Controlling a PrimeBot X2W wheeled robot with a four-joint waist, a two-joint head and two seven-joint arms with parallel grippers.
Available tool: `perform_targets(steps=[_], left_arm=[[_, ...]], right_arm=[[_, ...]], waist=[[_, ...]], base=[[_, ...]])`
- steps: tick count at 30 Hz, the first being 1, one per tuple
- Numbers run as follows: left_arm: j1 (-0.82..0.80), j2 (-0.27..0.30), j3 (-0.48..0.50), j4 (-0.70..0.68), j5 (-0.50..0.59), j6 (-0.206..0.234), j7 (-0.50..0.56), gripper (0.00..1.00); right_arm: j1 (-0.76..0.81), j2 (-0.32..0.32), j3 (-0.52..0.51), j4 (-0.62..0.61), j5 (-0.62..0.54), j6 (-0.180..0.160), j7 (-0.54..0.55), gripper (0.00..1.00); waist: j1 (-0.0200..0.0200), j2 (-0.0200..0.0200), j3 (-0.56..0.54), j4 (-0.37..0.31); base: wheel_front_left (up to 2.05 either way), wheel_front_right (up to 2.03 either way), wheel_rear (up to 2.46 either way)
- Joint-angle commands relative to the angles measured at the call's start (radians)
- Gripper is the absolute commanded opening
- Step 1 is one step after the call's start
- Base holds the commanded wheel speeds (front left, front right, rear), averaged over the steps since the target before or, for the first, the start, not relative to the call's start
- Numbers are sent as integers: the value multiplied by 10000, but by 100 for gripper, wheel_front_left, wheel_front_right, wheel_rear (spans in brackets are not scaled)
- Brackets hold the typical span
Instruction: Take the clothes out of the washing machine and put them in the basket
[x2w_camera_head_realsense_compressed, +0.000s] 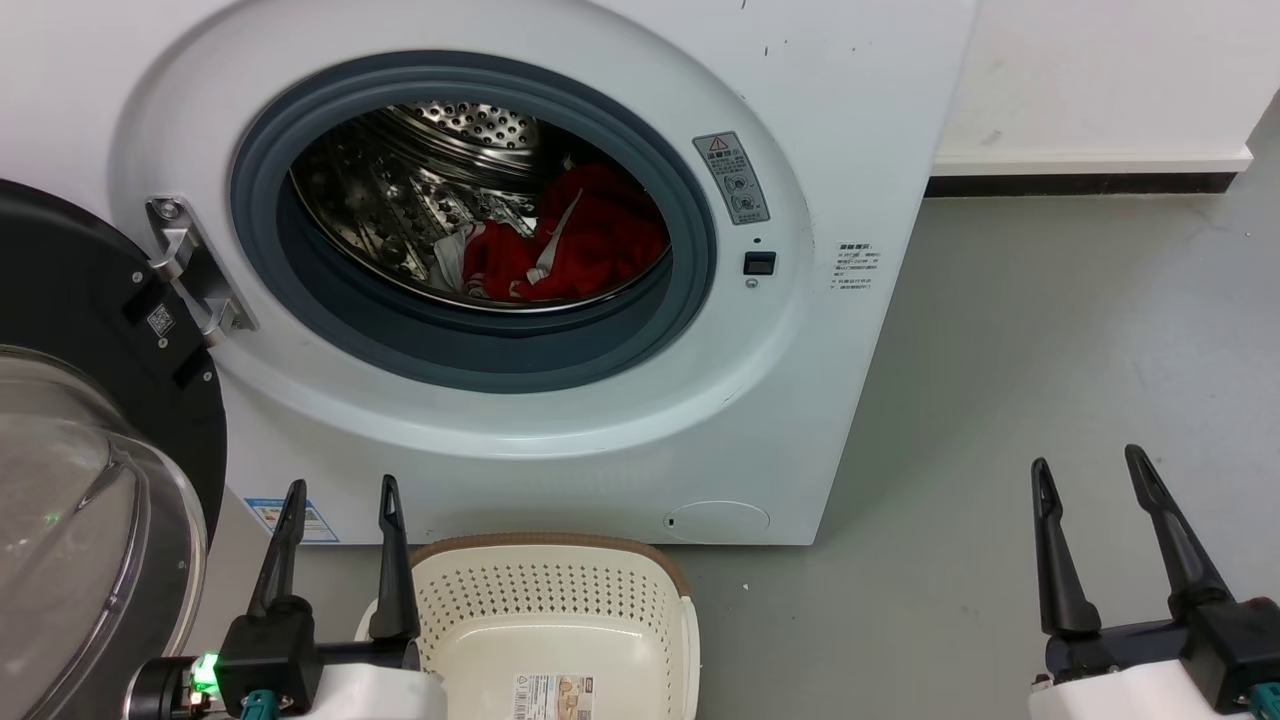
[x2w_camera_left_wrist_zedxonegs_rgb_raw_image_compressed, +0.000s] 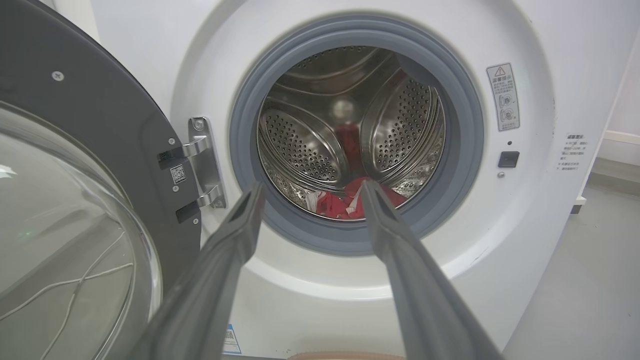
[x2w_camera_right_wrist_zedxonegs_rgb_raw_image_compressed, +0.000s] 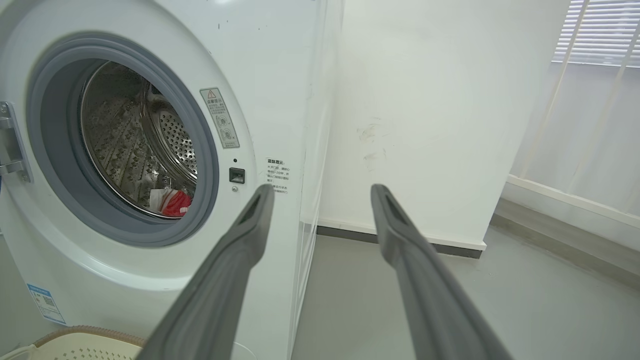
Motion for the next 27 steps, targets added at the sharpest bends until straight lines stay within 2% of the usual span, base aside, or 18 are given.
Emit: perform_targets(steps=[1, 20, 27], left_arm=[[87, -8, 22, -3, -10, 47, -67, 100], [122, -13, 31, 242, -248, 27, -66, 100], [-354, -13, 161, 632, -408, -247, -64, 100]], right_arm=[[107, -15, -37, -4, 58, -7, -21, 100], [84, -14, -80, 111, 438, -7, -21, 100], [-117, -14, 46, 41, 428, -7, -21, 100]], waist=[[0, 0, -6, 0], [0, 0, -17, 2], [0, 0, 207, -166]], base=[[0, 0, 0], [0, 0, 0], [0, 0, 0]])
